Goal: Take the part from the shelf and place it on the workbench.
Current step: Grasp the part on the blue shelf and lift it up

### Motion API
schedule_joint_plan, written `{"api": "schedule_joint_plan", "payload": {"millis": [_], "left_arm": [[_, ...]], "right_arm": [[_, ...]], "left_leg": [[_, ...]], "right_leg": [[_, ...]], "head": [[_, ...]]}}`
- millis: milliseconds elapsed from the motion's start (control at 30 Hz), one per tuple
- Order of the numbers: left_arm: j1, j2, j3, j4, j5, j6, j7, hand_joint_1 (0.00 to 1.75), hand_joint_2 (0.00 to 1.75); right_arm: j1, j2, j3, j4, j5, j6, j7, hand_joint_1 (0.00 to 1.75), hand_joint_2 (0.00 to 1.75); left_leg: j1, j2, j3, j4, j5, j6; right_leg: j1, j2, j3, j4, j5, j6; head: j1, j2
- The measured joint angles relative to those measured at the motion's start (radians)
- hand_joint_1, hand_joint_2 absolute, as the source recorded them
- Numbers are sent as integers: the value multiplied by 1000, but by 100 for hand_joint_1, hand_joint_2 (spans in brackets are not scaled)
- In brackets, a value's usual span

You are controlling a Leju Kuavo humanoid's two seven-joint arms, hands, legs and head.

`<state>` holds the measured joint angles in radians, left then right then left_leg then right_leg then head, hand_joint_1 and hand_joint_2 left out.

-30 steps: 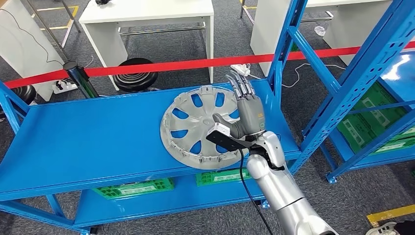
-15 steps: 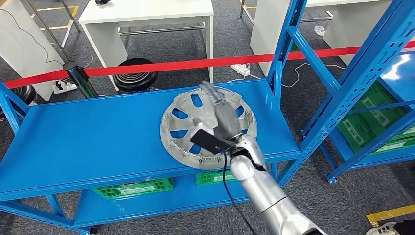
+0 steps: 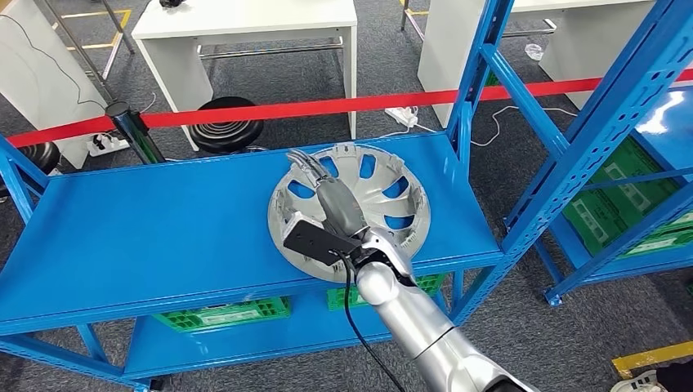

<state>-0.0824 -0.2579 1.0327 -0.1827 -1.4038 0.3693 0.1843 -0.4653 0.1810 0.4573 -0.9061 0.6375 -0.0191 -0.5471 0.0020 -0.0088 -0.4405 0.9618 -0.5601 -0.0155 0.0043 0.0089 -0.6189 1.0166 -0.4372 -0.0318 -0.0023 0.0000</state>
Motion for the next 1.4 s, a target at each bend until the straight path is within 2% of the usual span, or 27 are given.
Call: {"api": "schedule_joint_plan", "payload": {"millis": [500, 767, 1000, 1133, 1400], "left_arm": [[0, 0, 0, 0, 6, 0, 0, 0, 0], [-1, -1, 0, 0, 39, 9, 9, 0, 0], [-1, -4, 1, 0, 45, 23, 10, 0, 0], [-2, -4, 1, 0, 41, 28, 10, 0, 0], [-2, -4, 1, 0, 42, 28, 10, 0, 0]], "right_arm": [[-13, 12, 12, 29, 8, 10, 8, 0, 0], [-83, 34, 62, 143, 83, -16, 73, 0, 0], [-113, 52, 90, 251, 129, -104, 154, 0, 0], [-112, 58, 103, 309, 137, -121, 156, 0, 175], [-109, 82, 123, 366, 148, -120, 161, 0, 175]], "left_leg": [[0, 0, 0, 0, 0, 0], [0, 0, 0, 0, 0, 0], [0, 0, 0, 0, 0, 0], [0, 0, 0, 0, 0, 0], [0, 0, 0, 0, 0, 0]], "right_leg": [[0, 0, 0, 0, 0, 0], [0, 0, 0, 0, 0, 0], [0, 0, 0, 0, 0, 0], [0, 0, 0, 0, 0, 0], [0, 0, 0, 0, 0, 0]], "head": [[0, 0], [0, 0], [0, 0], [0, 0], [0, 0]]}}
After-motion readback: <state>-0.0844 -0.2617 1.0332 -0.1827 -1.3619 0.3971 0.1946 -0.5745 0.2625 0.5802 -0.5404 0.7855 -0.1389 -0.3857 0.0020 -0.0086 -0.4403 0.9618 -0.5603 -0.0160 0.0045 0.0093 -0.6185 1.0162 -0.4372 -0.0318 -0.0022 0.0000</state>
